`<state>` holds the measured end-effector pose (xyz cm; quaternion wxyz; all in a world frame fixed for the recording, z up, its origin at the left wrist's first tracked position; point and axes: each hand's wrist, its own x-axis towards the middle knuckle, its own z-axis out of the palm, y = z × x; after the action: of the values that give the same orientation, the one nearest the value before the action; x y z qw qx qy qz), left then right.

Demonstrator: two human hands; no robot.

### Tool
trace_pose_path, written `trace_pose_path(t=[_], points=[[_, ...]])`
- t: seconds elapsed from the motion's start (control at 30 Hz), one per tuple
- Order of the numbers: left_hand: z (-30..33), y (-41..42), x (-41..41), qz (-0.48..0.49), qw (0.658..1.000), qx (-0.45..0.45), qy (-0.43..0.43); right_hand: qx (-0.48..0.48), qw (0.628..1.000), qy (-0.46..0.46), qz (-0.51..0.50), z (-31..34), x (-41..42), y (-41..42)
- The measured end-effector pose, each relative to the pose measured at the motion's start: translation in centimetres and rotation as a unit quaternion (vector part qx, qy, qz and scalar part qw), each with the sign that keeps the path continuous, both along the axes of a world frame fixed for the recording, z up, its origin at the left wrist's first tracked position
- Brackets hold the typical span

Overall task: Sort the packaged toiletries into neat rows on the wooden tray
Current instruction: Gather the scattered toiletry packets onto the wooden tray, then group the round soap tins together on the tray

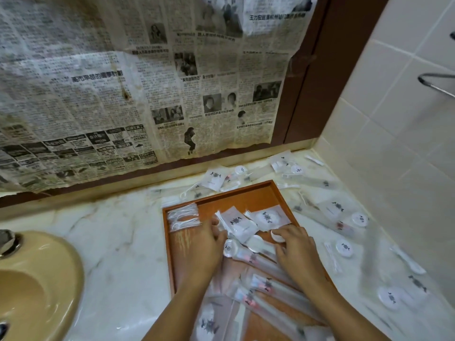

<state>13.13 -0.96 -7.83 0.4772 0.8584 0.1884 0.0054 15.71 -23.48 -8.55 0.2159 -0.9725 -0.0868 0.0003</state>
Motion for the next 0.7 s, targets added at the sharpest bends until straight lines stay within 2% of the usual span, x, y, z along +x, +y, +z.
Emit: trace_pose_path(t=[0.3, 0.43, 0.7], points=[[-1.2, -3.1, 2.6, 0.021, 0.995, 0.084, 0.053, -0.028, 0.999, -0.003, 0.030, -0.1, 1.5, -2.0], [-1.2, -3.9, 3.4, 0.031, 0.991, 0.114, 0.058, -0.010, 0.998, -0.003, 0.056, -0.3, 2.6, -2.2], [-1.1, -4.9, 4.4, 0.060, 0.991, 0.106, 0.055, -0.021, 0.995, -0.004, 0.101, -0.6, 5.7, -2.1]])
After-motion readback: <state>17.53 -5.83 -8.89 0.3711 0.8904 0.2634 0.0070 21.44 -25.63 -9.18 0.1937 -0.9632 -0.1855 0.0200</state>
